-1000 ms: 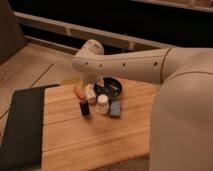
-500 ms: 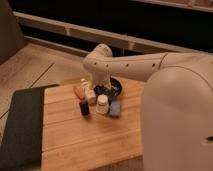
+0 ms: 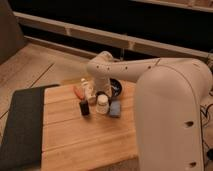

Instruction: Place the ceramic cup over the eraser

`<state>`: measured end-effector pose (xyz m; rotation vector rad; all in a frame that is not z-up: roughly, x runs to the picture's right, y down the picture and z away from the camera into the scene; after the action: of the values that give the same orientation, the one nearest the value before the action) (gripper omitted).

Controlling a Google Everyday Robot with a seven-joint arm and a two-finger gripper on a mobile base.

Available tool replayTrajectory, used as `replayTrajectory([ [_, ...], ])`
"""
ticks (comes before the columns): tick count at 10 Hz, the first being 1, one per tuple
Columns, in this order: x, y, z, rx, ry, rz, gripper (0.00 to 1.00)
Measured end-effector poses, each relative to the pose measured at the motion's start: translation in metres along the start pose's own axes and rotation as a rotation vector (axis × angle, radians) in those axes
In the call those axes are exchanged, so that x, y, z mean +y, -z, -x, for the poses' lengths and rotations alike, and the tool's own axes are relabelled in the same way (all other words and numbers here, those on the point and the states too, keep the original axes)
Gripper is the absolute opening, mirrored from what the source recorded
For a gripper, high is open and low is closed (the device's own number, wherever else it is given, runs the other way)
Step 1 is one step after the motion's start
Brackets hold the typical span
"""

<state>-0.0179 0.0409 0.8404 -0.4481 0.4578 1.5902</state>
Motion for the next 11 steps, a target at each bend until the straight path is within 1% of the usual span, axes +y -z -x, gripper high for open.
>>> replayTrajectory([
  [1,-0.007,-0.004,-0.003,0.019,-0.016,-0.013,0.65],
  [3,-0.014,-0.01,-0.009,0.052,-0.042,-0.027,0.65],
  [4,-0.014,-0.013,-0.011,0.061,-0.048,-0.027,0.65],
  [5,-0.016,-0.018,-0.014,0.079,-0.055,-0.031,0.65],
  [6,-0.015,-0.023,-0.016,0.093,-0.053,-0.03,0.65],
  [8,-0.01,-0.03,-0.016,0.109,-0.036,-0.032,0.65],
  [9,-0.009,-0.033,-0.015,0.111,-0.026,-0.033,0.62],
  [11,-0.004,-0.034,-0.011,0.103,-0.003,-0.028,0.41],
])
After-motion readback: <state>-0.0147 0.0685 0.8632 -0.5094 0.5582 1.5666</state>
